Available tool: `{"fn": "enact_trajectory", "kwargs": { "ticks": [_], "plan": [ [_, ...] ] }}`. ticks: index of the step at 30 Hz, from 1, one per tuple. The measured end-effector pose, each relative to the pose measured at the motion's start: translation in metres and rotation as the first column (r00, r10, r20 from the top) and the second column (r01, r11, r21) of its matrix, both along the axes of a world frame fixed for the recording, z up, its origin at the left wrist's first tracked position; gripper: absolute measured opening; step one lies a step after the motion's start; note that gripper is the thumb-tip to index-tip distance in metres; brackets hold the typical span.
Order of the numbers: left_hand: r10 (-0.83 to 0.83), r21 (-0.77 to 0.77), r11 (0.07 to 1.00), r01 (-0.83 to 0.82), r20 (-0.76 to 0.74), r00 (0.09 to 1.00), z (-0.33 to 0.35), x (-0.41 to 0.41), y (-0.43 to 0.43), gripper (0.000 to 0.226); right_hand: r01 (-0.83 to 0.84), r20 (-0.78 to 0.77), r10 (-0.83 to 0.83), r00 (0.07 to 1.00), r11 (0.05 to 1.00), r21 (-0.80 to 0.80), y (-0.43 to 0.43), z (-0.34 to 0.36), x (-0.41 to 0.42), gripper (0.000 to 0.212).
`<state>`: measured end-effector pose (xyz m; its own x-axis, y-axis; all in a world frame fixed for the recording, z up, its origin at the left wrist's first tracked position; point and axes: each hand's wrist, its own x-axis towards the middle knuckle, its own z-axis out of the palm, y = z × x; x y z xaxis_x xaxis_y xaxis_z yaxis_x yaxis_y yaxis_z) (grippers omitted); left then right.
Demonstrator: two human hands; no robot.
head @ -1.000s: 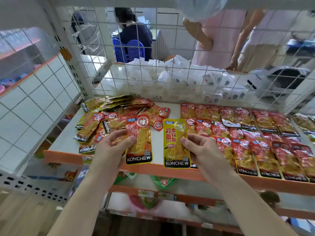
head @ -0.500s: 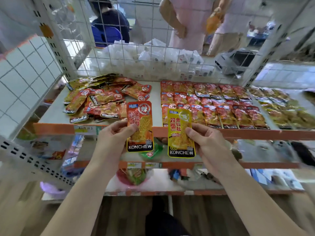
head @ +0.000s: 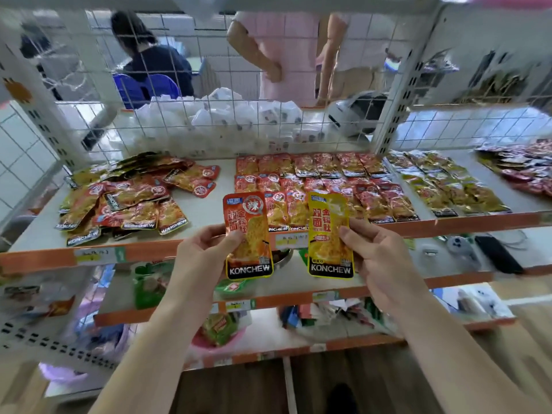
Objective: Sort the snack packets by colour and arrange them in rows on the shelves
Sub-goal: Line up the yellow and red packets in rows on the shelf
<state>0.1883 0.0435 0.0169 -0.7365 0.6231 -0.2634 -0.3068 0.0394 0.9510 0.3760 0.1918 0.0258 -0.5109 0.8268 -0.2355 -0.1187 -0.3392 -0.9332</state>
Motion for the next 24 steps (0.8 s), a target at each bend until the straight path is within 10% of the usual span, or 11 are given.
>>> {"fn": "enact_trajectory", "kwargs": {
  "ticks": [6,24],
  "plan": [
    [0.011,-0.033,0.999,-0.011,-0.012,1.0,-0.005,0.043,0.076,0.027,-0.034,0.028,0.034,0.999,0.999,-0.012,0.071,-0.001,0.039,0.044],
    [0.108,-0.113,0.988,-0.106,0.013,0.994,-0.029,0.104,0.196,0.019,-0.14,0.181,0.137,0.974,0.99,0.001,0.201,-0.021,0.081,0.015]
  ]
}}
